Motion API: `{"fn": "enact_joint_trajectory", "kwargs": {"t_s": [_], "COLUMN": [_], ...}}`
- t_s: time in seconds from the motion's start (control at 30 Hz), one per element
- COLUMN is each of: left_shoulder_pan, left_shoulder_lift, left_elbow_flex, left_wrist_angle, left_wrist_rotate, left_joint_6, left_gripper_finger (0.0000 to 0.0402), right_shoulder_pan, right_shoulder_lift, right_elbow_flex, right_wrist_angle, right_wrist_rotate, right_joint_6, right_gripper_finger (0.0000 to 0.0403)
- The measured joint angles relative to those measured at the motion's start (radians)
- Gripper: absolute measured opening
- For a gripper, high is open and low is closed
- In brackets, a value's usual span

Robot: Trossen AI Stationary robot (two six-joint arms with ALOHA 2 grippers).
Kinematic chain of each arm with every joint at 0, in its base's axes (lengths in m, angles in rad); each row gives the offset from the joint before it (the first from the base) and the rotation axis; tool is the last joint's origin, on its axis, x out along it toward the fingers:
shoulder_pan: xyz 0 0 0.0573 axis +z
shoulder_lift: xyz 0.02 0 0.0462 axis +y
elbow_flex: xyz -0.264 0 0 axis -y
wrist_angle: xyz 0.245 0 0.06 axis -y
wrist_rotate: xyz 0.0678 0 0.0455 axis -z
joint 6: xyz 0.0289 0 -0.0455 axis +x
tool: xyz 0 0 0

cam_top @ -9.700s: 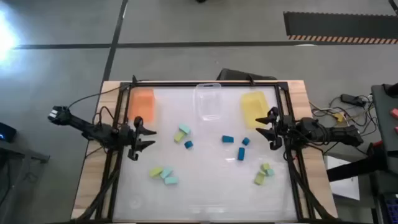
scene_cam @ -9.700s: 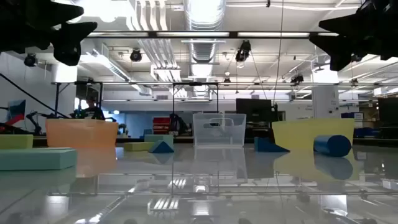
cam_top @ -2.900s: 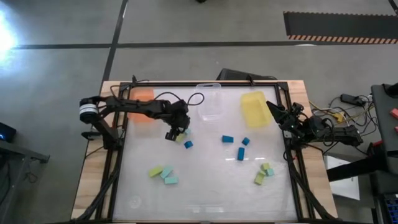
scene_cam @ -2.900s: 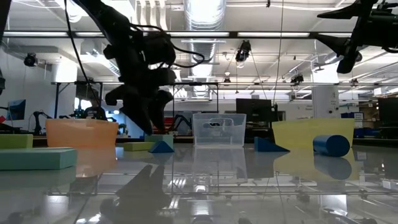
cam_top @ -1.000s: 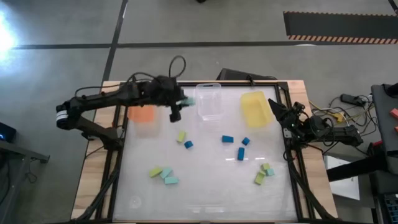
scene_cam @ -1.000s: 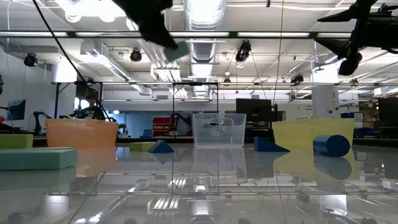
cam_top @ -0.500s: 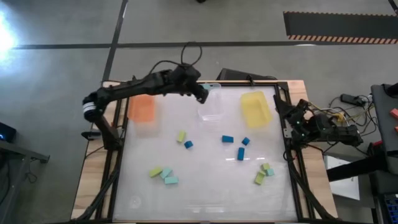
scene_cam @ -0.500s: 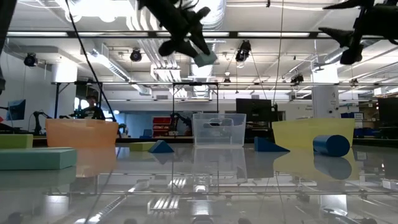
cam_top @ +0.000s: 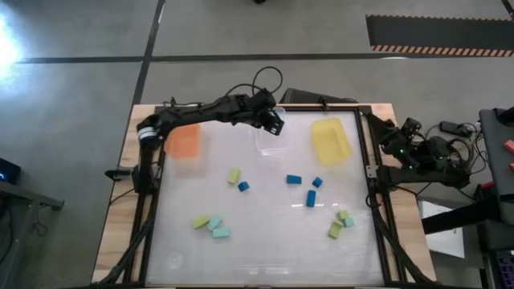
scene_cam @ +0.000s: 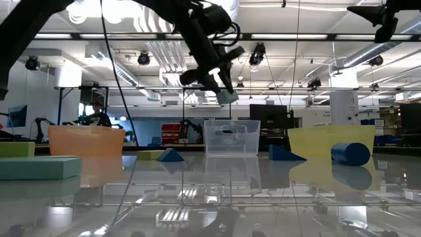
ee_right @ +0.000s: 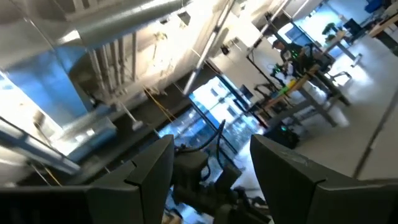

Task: Sort & place blocks by color
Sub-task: Put the light blue block into the transparent bin, then put the blue block into the yellow bin

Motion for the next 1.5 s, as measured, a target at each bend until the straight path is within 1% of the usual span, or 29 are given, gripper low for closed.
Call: {"fn": "enact_joint_trajectory", "kwargs": {"t_s": [0.1,0.27,0.47,0.67,0.8,0.9,1.13,1.4,1.5], "left_shoulder_pan": [0.001,0.003,0.003,0.005,0.008,0.008,0.008,0.008,0.007], "left_shoulder_lift": [0.037,0.092,0.126,0.151,0.163,0.165,0.166,0.163,0.138], "left_elbow_flex": [0.019,0.038,0.036,0.033,0.029,0.030,0.029,0.029,0.029], "left_wrist_angle": [-0.017,-0.013,-0.013,0.024,0.038,0.031,0.038,0.037,0.025], "left_wrist_rotate": [-0.014,-0.020,-0.024,-0.082,-0.090,-0.090,-0.090,-0.089,-0.072], "left_joint_6": [0.053,0.059,0.060,0.061,0.062,0.061,0.061,0.059,0.060], "left_gripper_finger": [0.0116,0.0116,0.0116,0.0116,0.0117,0.0126,0.0167,0.0172,0.0173], "right_shoulder_pan": [0.000,0.000,0.000,0.000,0.000,0.000,0.000,0.000,0.000], "right_shoulder_lift": [0.024,0.067,0.105,0.120,0.119,0.118,0.118,0.119,0.124], "right_elbow_flex": [0.049,0.089,0.095,0.094,0.094,0.097,0.097,0.097,0.097], "right_wrist_angle": [-0.066,-0.099,-0.098,-0.097,-0.096,-0.095,-0.095,-0.095,-0.103], "right_wrist_rotate": [0.000,0.002,0.002,0.002,0.002,0.002,0.002,0.001,-0.004], "right_joint_6": [0.000,0.001,0.003,0.006,0.013,0.013,0.012,0.015,0.063], "right_gripper_finger": [0.0203,0.0203,0.0203,0.0203,0.0203,0.0203,0.0203,0.0203,0.0203]}}
